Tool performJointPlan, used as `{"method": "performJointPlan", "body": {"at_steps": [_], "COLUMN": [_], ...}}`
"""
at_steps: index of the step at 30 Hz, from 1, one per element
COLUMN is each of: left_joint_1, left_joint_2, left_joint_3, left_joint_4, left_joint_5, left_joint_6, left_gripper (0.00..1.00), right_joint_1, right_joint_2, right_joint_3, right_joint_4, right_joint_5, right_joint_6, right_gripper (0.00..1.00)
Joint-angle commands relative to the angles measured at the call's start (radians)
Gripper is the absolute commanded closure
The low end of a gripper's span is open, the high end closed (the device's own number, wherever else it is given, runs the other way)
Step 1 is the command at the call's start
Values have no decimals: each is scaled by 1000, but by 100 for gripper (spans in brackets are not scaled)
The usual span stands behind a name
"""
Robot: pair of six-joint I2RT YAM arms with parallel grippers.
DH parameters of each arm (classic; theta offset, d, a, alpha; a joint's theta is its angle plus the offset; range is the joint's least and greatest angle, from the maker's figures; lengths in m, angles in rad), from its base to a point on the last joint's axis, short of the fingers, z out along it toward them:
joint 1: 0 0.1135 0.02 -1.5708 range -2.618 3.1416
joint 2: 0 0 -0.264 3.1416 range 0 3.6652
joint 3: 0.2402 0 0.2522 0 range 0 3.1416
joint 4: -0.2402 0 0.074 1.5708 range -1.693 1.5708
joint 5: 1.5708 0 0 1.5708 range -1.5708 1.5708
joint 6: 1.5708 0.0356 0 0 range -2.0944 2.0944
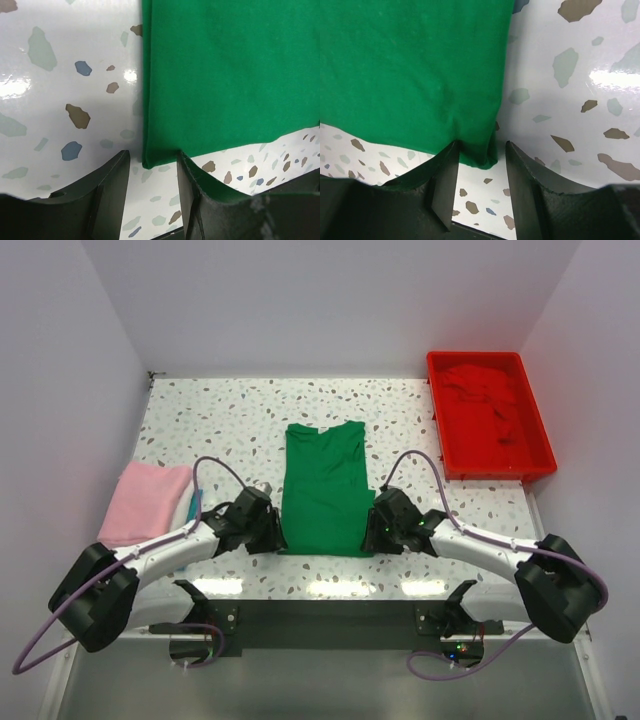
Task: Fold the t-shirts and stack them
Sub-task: Fold the tshirt
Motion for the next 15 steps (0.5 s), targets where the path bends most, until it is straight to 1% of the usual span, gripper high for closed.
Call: {"method": "performJointPlan", "body": {"at_steps": [1,7,10,11,12,14,15], "left_joint_1": [-16,-48,-68,-72,-80,-83,-83], "left_joint_2": [28,56,74,80,86,86,82], "left_joint_3": [-24,-29,-35,-36,-38,-38,-36], "left_joint_4": [16,0,4,12,18,23,23], "left_joint_5": [-16,-31,-32,-29,-26,-26,-25], "left_joint_6": [-11,-23,-36,-39,-40,-42,-40], "left_gripper": [53,56,60,62,68,76,84], "right_joint_1": [11,17,15,17,17,17,15], "right_joint_2": [32,31,39,43,45,43,39], "right_joint_3": [-46,-73,-76,-75,-70,-64,-59], "right_joint_4": [21,15,20,20,20,14,0], "right_joint_5": [-7,-13,-24,-25,-25,-25,-25], "right_joint_6": [19,29,29,27,24,19,13], "right_gripper": [55,59,64,67,70,78,88]}}
